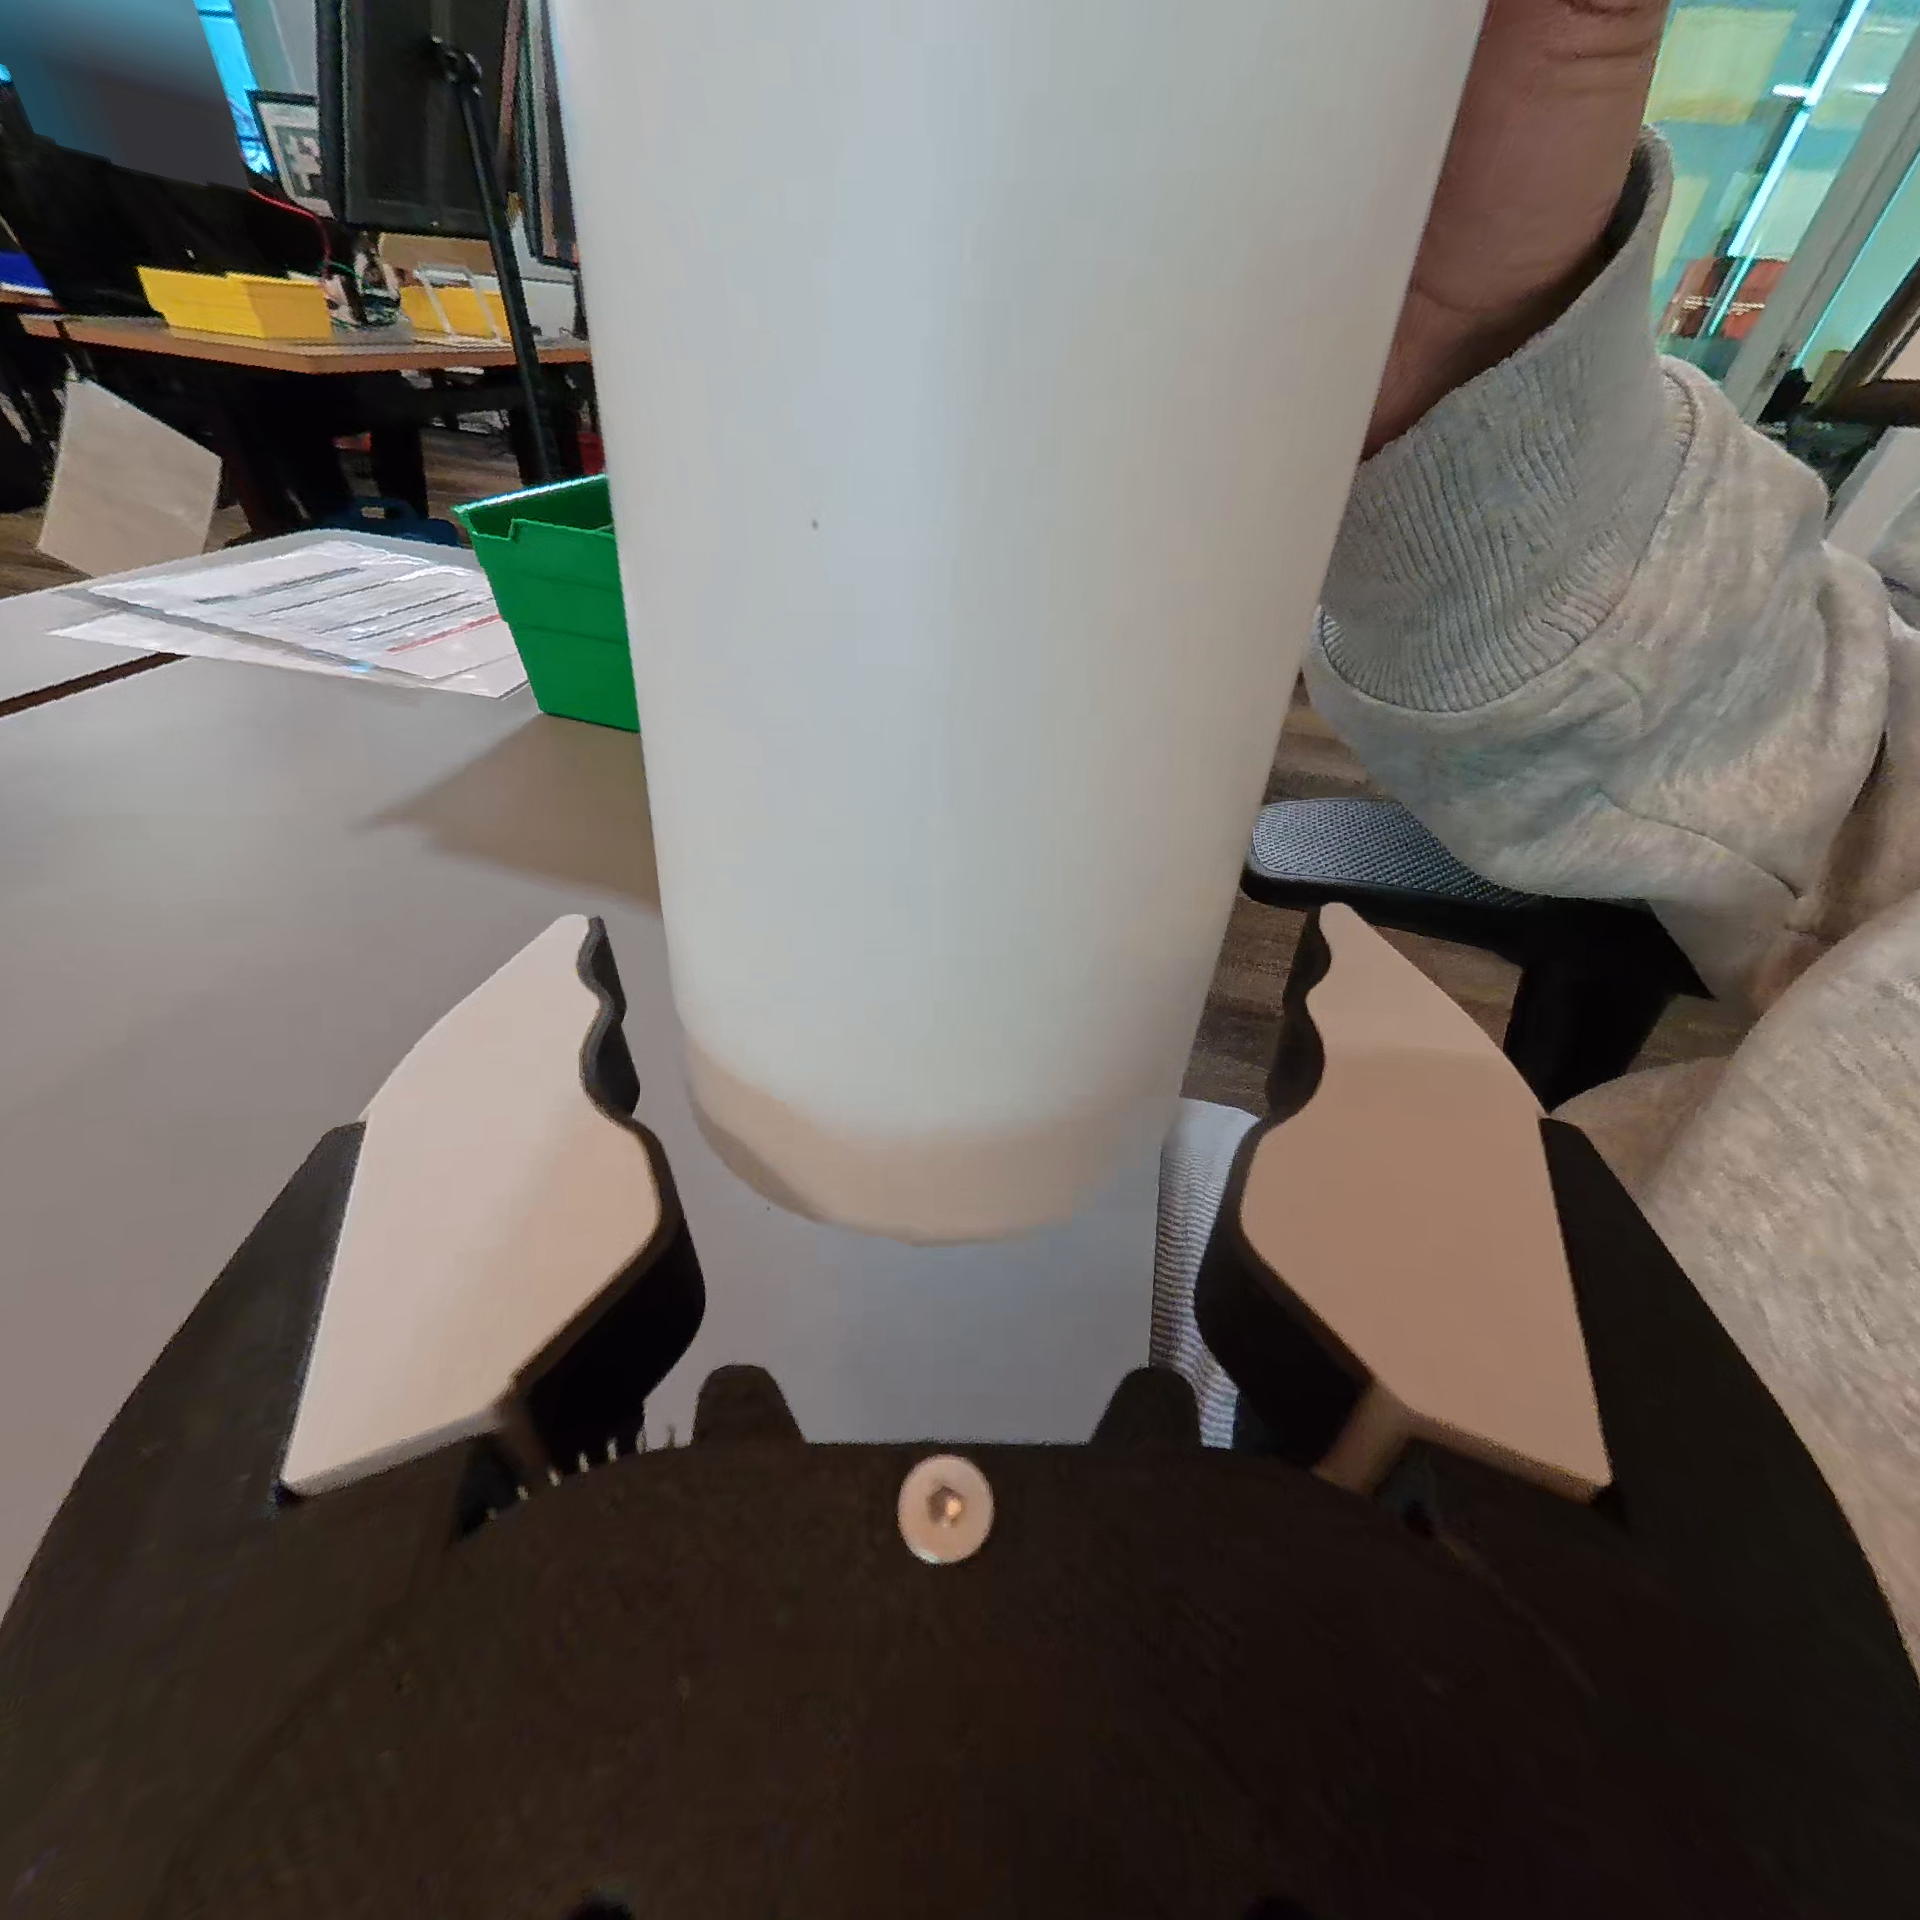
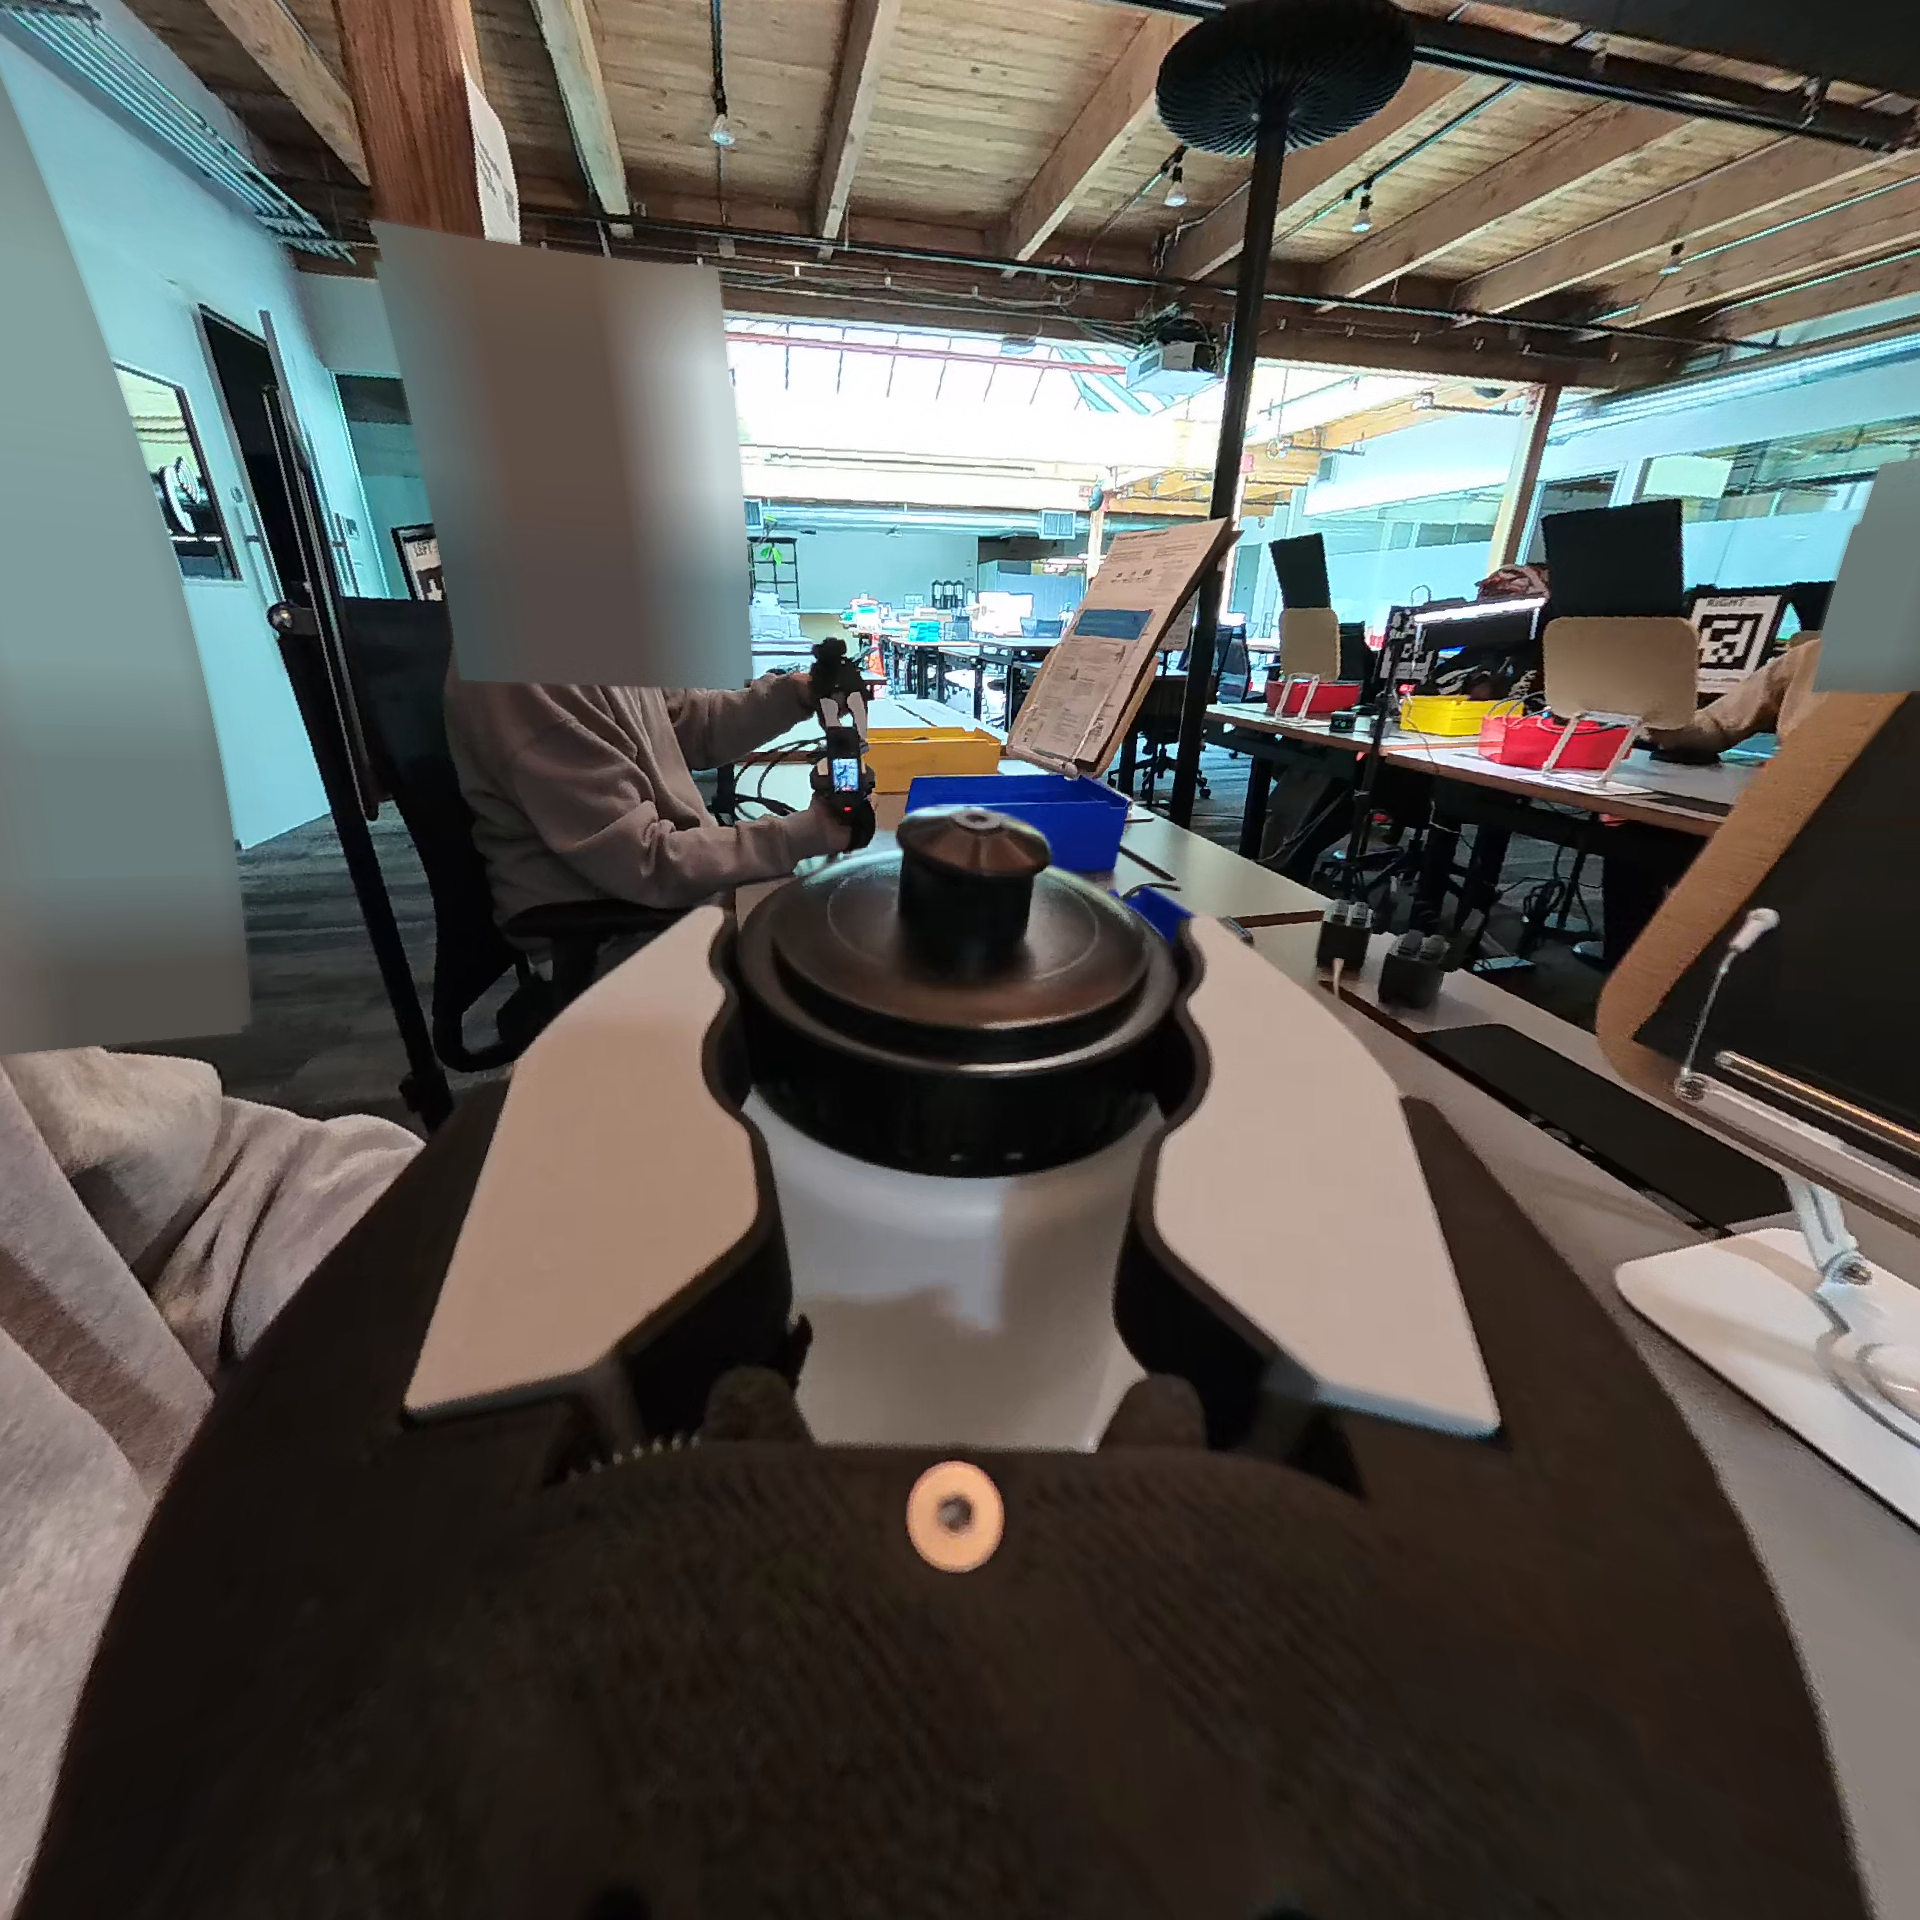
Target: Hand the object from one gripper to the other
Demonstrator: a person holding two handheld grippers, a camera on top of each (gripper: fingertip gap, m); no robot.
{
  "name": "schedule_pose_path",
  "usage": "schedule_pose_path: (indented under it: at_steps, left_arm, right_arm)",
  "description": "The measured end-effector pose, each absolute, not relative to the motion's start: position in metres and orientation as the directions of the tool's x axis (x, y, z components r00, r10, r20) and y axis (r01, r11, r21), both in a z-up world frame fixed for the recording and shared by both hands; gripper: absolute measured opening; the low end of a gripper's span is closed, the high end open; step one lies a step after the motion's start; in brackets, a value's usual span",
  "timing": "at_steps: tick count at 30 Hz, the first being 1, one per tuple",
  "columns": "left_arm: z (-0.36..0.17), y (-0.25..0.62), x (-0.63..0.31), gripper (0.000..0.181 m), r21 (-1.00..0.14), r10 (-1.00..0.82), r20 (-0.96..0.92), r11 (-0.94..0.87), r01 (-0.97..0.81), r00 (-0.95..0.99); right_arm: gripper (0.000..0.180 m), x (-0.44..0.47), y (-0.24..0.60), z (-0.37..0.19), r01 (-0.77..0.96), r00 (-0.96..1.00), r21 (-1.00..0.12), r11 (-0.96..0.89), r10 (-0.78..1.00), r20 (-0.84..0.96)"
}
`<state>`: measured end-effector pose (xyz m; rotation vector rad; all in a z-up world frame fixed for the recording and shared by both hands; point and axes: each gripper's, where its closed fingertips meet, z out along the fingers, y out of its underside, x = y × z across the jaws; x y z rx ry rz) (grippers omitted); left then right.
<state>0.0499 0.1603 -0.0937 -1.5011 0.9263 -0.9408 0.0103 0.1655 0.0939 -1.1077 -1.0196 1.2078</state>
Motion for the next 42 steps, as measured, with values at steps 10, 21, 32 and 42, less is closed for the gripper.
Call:
schedule_pose_path:
  at_steps: [10, 21, 32, 42]
  left_arm:
    - [-0.094, 0.159, 0.052, 0.121, -0.99, -0.92, 0.109, -0.136, -0.044, 0.377]
    - [-0.092, 0.154, 0.055, 0.107, -0.992, -0.933, 0.07, -0.102, -0.072, 0.354]
    - [-0.086, 0.154, 0.056, 0.107, -0.994, -0.929, 0.073, -0.098, -0.051, 0.363]
    - [-0.081, 0.158, 0.052, 0.106, -0.993, -0.922, 0.108, -0.118, -0.003, 0.373]
  right_arm:
    - [0.078, -0.002, 0.151, 0.092, -0.148, 0.076, -0.988, 0.044, 0.997, 0.033]
    - [0.079, -0.001, 0.149, 0.096, -0.159, 0.072, -0.986, 0.051, 0.997, 0.04]
    - [0.112, -0.004, 0.152, 0.1, -0.201, 0.089, -0.978, 0.048, 0.996, 0.031]
    - [0.112, -0.009, 0.153, 0.093, -0.15, 0.114, -0.985, 0.085, 0.991, 0.068]
